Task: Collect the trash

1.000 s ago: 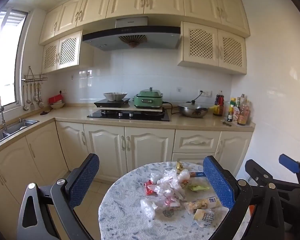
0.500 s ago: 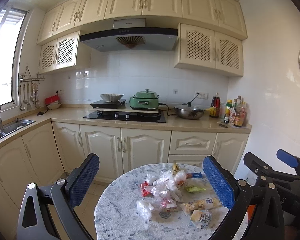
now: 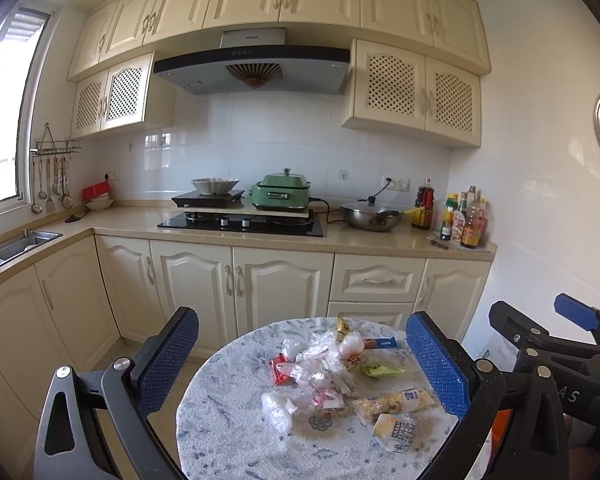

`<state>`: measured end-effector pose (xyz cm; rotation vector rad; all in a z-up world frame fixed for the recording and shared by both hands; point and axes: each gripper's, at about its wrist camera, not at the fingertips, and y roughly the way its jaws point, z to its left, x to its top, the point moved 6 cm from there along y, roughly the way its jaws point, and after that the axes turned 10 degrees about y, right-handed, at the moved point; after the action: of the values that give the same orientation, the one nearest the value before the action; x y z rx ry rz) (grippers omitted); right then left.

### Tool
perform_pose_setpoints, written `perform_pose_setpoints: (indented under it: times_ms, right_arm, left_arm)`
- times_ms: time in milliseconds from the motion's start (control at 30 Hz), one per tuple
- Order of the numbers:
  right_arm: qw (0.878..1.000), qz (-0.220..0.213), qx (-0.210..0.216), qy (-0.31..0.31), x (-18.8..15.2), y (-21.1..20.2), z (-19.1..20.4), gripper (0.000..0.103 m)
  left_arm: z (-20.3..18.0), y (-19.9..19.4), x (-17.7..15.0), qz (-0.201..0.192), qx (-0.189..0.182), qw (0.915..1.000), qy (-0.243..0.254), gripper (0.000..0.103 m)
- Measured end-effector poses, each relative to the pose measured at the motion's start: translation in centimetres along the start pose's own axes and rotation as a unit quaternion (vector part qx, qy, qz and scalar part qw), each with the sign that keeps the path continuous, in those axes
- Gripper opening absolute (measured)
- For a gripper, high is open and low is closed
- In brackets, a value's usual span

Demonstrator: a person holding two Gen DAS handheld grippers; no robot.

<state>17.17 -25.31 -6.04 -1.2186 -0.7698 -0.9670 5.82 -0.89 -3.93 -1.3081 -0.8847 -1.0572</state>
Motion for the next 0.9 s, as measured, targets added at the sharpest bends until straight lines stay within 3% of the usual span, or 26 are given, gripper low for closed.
perform_pose_setpoints:
  times_ms: [167, 433, 700, 900]
  right_arm:
    - [0.999, 0.036, -0.002, 0.006, -1.9, 2.6, -1.0, 0.103]
    - [0.991, 0.131, -0.019, 0.007, -8.2, 8.4, -2.8, 0.103]
    - [0.971, 0.237, -0.014, 0.004, -15.7, 14.0, -3.6, 0.103]
    - [0.958, 0.287, -0.009, -0.001, -19.2, 17.0, -3.3, 0.102]
  left_arm:
    - [-0.4, 2.2, -1.1, 0.026, 0.005, 0.9996, 0.009, 0.102]
    - [-0.5, 7.5, -3.9, 0.109, 0.002, 0.9940, 0.015, 0.102]
    - [-1.0, 13.0, -6.9, 0.194, -0.004, 0.9809, 0.014, 0.102]
    - [-0.6, 16.6, -9.4, 0.239, -0.002, 0.9710, 0.005, 0.102]
